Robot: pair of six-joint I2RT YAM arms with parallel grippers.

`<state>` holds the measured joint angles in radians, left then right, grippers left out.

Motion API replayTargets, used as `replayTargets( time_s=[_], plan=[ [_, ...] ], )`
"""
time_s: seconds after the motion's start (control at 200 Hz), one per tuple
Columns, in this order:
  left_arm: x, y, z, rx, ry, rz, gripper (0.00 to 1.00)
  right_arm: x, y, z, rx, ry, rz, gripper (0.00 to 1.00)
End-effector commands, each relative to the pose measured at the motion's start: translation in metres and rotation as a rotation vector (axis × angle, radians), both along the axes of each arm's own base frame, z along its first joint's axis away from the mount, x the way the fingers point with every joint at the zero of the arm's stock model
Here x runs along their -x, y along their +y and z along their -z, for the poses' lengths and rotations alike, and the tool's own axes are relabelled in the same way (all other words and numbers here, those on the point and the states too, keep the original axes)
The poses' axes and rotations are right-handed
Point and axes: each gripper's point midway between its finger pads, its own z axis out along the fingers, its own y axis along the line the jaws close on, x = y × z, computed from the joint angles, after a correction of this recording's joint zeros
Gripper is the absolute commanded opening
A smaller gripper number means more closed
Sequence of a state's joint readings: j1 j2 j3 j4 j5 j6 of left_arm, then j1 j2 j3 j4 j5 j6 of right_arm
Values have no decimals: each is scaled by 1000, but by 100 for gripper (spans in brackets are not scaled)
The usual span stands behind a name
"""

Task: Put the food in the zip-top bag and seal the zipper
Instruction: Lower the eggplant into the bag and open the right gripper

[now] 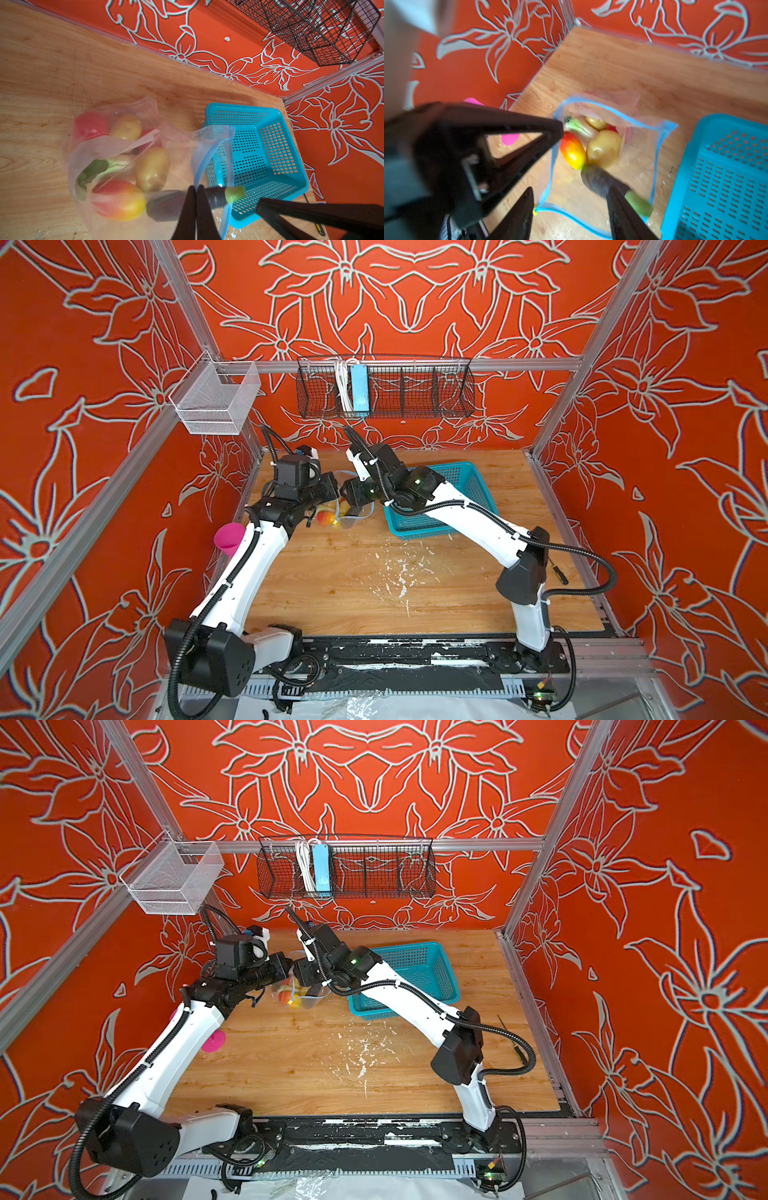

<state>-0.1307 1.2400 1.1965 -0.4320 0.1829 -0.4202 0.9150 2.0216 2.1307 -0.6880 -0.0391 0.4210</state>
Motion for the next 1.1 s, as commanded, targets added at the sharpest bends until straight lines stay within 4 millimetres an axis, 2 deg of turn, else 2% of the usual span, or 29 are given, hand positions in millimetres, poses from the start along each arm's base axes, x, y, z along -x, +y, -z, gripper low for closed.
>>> replayTargets(
  time_s=[0.0, 0.275, 0.355, 0.49, 0.626, 0.876, 1.096],
  plan=[
    [0, -1, -7, 15, -20, 6, 0, 4, -16, 42, 124, 94, 47, 58],
    [1, -1, -8, 13, -24, 5, 0, 0, -39, 47, 167, 82, 122, 58],
    [1, -1, -8, 14, -23, 5, 0, -1, -39, 49, 153, 96, 127, 57],
    [1, -2, -8, 17, -24, 7, 0, -3, -41, 62, 163, 127, 161, 55],
    [1, -2, -8, 19, -24, 8, 0, -8, -36, 71, 156, 145, 172, 52],
    [1, -3, -8, 22, -25, 11, 0, -15, -26, 59, 112, 118, 167, 51],
    [1, -5, -8, 29, -23, 20, 0, -18, -20, 74, 123, 146, 168, 51]
  ],
)
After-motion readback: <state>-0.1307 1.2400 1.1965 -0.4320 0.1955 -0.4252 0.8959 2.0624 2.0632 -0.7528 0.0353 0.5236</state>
